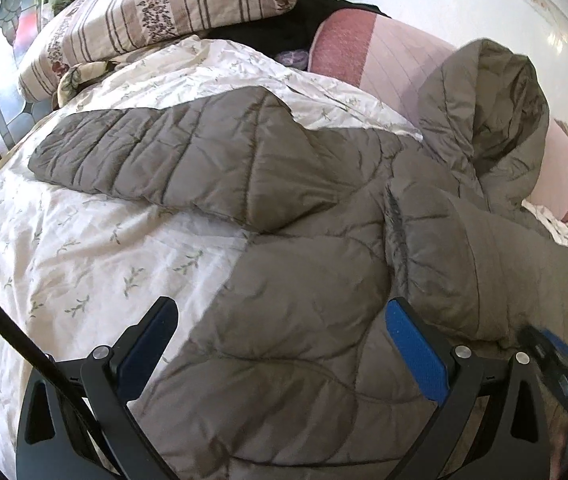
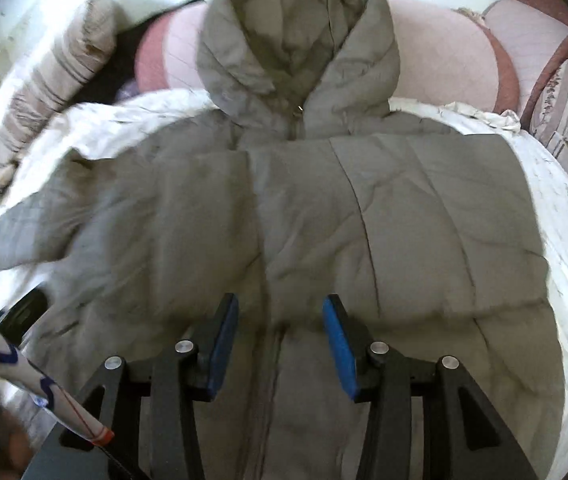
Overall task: Fold large clothes
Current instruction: 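Reach the left tool to the other sleeve cuff and close on it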
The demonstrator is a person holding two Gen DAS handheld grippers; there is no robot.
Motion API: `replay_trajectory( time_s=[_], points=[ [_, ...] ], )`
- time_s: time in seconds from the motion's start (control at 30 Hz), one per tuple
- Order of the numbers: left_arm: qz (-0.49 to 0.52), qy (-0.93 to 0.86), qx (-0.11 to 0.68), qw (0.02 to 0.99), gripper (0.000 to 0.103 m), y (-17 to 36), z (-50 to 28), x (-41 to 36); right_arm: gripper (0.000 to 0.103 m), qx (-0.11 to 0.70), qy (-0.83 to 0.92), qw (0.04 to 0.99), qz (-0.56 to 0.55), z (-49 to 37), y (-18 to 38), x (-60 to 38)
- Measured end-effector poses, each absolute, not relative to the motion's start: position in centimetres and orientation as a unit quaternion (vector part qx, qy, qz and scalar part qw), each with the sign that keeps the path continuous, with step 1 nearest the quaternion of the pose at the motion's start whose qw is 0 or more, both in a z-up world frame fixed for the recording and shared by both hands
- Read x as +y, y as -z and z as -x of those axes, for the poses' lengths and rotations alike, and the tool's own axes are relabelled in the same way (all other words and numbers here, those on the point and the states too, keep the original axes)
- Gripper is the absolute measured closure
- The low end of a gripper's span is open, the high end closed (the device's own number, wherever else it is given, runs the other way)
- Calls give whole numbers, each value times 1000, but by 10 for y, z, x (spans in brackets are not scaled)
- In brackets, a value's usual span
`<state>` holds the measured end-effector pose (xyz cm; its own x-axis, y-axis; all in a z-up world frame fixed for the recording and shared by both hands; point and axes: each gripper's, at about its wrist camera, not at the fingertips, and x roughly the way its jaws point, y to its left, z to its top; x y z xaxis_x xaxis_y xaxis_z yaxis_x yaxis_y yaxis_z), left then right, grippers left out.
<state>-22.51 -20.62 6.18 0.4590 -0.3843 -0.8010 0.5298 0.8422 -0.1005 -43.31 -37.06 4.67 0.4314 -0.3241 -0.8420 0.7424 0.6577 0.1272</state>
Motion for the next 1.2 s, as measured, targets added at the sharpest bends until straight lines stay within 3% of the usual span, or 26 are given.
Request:
replay_trajectory(
  time_s=[0.17,0.3,0.47,0.73,0.77,0.83,0.97,1.03,1.2],
  points=[
    [-77,259,437,858,0,-69,215,-198,50,395,336,806,-285,473,-47,-317],
    [-77,242,425,869,0,-74,199,-185,50,444,329,800,-233,469,-4,-295],
    [-69,207,403,889,0,-83,165,-150,49,436,318,808,-235,474,-3,-293],
    [25,149,435,887,1,-74,71,-74,46,433,310,815,-229,480,-1,-289],
    [40,146,437,886,3,-73,62,-65,45,432,308,816,-228,481,-1,-288],
    [73,143,438,884,19,-70,38,-43,45,432,308,817,-224,481,-1,-287],
    [156,144,456,865,32,-56,-12,1,44,436,308,818,-213,479,-1,-286],
    [189,138,464,854,46,-46,-31,17,44,436,307,818,-213,479,-1,-286],
    [253,141,480,828,51,-20,-60,36,42,438,306,818,-214,477,0,-286]
  ],
)
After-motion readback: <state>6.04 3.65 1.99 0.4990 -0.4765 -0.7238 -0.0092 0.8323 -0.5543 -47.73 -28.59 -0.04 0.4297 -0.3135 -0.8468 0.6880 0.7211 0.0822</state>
